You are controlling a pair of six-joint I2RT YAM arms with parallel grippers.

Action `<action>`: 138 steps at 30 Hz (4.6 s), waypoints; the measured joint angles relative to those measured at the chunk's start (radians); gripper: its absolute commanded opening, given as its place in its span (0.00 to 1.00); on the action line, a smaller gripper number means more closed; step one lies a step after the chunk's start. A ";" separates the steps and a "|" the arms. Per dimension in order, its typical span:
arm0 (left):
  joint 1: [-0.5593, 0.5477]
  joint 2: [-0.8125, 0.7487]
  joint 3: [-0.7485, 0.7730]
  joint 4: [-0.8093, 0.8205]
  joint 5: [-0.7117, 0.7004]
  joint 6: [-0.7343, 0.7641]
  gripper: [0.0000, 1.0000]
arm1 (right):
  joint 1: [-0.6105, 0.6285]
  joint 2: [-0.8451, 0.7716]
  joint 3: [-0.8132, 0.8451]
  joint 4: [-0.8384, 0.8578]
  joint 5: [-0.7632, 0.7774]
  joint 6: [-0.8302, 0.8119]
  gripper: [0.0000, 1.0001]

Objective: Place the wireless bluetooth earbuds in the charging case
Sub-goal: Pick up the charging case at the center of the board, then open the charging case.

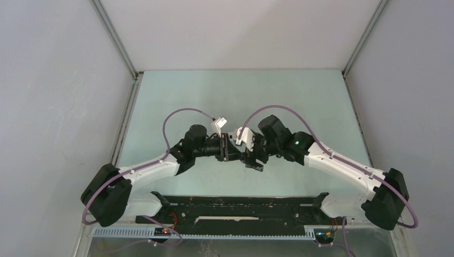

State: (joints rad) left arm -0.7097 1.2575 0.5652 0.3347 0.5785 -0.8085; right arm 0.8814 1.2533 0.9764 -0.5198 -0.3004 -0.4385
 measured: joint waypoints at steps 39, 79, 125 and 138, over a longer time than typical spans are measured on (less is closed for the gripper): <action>-0.207 -0.296 -0.199 0.288 -0.145 0.444 0.07 | -0.255 0.087 0.142 -0.429 -0.652 -0.101 0.52; -0.381 -0.183 -0.154 0.192 -0.240 0.659 0.40 | -0.097 0.029 0.233 -0.599 -0.246 -0.224 0.19; -0.421 -0.199 -0.205 0.405 -0.332 0.648 0.19 | -0.227 0.039 0.246 -0.639 -0.499 -0.204 0.24; -0.425 -0.176 -0.219 0.396 -0.340 0.643 0.38 | -0.096 0.031 0.246 -0.613 -0.296 -0.196 0.16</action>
State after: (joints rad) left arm -1.1351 1.0817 0.3458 0.7311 0.2390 -0.1658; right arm 0.7856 1.2842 1.2221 -1.1328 -0.5968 -0.6350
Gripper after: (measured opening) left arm 0.396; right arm 0.312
